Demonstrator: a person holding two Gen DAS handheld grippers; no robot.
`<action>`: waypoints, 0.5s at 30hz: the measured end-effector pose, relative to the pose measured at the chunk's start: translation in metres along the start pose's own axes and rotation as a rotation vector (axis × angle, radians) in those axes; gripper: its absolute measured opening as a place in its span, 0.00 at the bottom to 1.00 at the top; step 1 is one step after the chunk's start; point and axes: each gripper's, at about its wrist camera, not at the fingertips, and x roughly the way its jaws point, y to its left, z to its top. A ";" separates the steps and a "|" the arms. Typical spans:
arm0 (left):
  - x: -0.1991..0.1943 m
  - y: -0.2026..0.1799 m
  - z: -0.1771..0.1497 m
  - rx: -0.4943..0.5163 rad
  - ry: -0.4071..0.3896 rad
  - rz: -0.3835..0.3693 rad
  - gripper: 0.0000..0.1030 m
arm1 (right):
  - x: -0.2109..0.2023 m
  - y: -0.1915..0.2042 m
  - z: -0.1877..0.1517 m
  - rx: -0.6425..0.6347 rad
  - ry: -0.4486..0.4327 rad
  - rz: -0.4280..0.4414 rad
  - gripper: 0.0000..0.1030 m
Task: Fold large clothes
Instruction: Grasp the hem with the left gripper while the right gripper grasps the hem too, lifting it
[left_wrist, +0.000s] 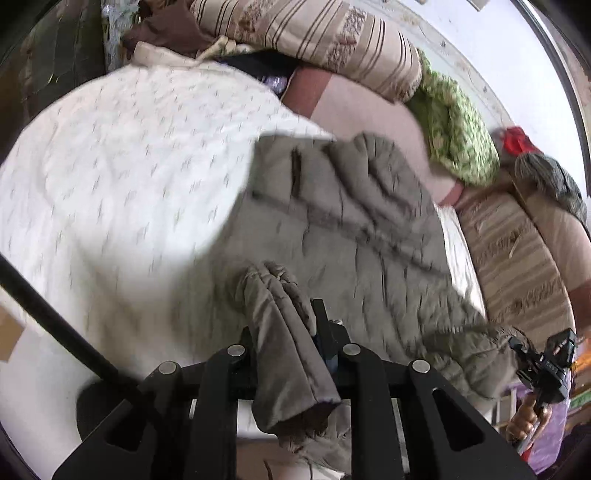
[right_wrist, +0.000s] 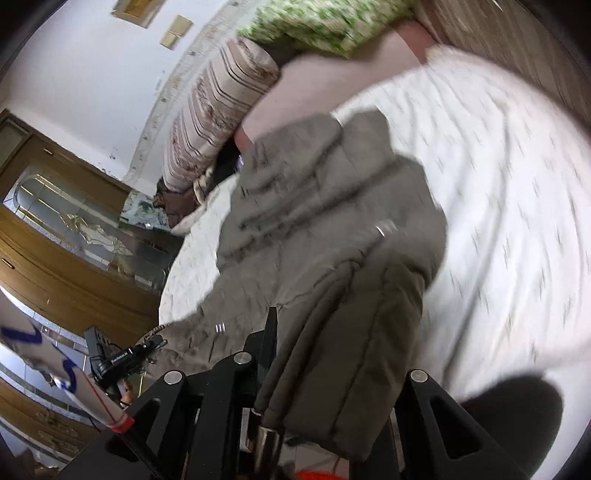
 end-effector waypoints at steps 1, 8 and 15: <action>0.002 -0.005 0.017 0.007 -0.018 0.010 0.17 | 0.003 0.007 0.015 -0.012 -0.019 -0.006 0.16; 0.035 -0.047 0.138 0.034 -0.110 0.078 0.18 | 0.029 0.039 0.121 -0.040 -0.123 -0.036 0.16; 0.120 -0.070 0.232 0.025 -0.095 0.211 0.18 | 0.090 0.038 0.228 -0.017 -0.162 -0.152 0.17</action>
